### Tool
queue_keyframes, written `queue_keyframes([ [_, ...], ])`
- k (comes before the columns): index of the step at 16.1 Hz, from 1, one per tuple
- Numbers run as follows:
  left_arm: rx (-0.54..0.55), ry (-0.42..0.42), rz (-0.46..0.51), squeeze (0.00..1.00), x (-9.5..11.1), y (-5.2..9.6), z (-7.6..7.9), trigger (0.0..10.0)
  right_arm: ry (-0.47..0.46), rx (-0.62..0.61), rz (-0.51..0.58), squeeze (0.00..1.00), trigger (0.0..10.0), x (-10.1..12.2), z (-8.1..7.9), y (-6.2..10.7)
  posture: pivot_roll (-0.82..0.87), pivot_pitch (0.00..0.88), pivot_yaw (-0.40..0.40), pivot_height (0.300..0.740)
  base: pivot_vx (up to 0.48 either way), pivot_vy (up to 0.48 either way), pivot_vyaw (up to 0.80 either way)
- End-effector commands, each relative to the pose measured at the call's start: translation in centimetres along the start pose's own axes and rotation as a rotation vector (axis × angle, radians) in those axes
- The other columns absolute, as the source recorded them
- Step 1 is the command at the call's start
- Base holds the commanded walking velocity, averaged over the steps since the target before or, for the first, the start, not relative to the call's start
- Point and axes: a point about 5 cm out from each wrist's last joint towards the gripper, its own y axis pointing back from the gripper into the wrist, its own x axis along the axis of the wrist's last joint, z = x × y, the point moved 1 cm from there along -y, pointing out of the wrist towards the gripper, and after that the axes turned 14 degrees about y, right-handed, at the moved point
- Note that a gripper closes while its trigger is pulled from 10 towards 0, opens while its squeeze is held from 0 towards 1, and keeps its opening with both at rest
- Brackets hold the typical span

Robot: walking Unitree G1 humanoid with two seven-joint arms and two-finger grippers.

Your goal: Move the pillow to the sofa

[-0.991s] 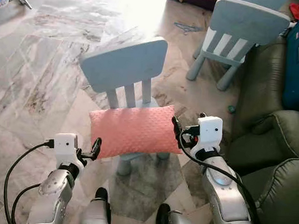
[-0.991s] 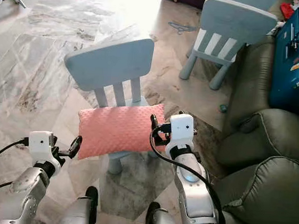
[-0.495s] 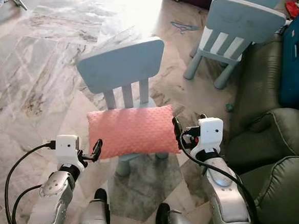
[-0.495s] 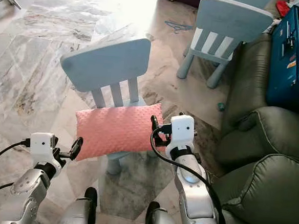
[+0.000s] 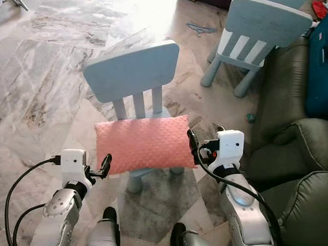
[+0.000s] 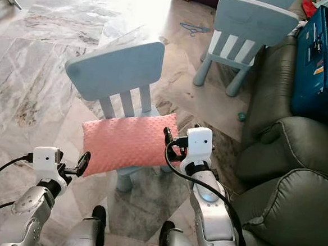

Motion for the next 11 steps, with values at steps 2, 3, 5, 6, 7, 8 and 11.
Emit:
queue_keyframes([
  [2,0.007,-0.014,-0.031,0.0,-0.75,0.36,-0.46,10.0,-0.006,-0.005,-0.001,0.0,10.0,-0.15,0.1,0.4,-0.02,0.302,-0.058,0.74,0.0,0.0,0.0],
  [3,0.007,-0.014,-0.031,0.0,-0.75,0.36,-0.45,10.0,-0.005,-0.005,-0.001,0.0,10.0,-0.15,0.11,0.4,-0.02,0.302,-0.058,0.74,0.0,0.0,0.0],
  [5,0.008,-0.013,-0.031,0.0,-0.78,0.34,-0.46,10.0,-0.004,-0.003,-0.001,0.0,10.0,-0.15,0.08,0.4,-0.02,0.302,-0.058,0.74,0.0,0.0,0.0],
  [6,0.008,-0.012,-0.032,0.0,-0.8,0.34,-0.45,10.0,-0.003,-0.002,-0.001,0.0,10.0,-0.15,0.07,0.4,-0.02,0.302,-0.059,0.74,0.0,0.0,0.0],
  [7,0.007,-0.012,-0.032,0.0,-0.83,0.37,-0.41,10.0,-0.002,-0.003,0.002,0.0,10.0,-0.12,0.09,0.43,-0.02,0.303,-0.059,0.74,0.0,0.0,0.0],
  [8,0.007,-0.012,-0.032,0.0,-0.84,0.41,-0.39,10.0,-0.002,-0.002,0.002,0.0,10.0,-0.11,0.07,0.46,-0.02,0.304,-0.059,0.74,0.0,0.0,0.0],
  [11,0.007,-0.011,-0.035,0.0,-1.03,0.83,-0.32,10.0,-0.002,0.0,-0.006,0.0,10.0,-0.27,-0.1,0.82,-0.01,0.325,-0.06,0.74,0.0,0.0,0.0],
])
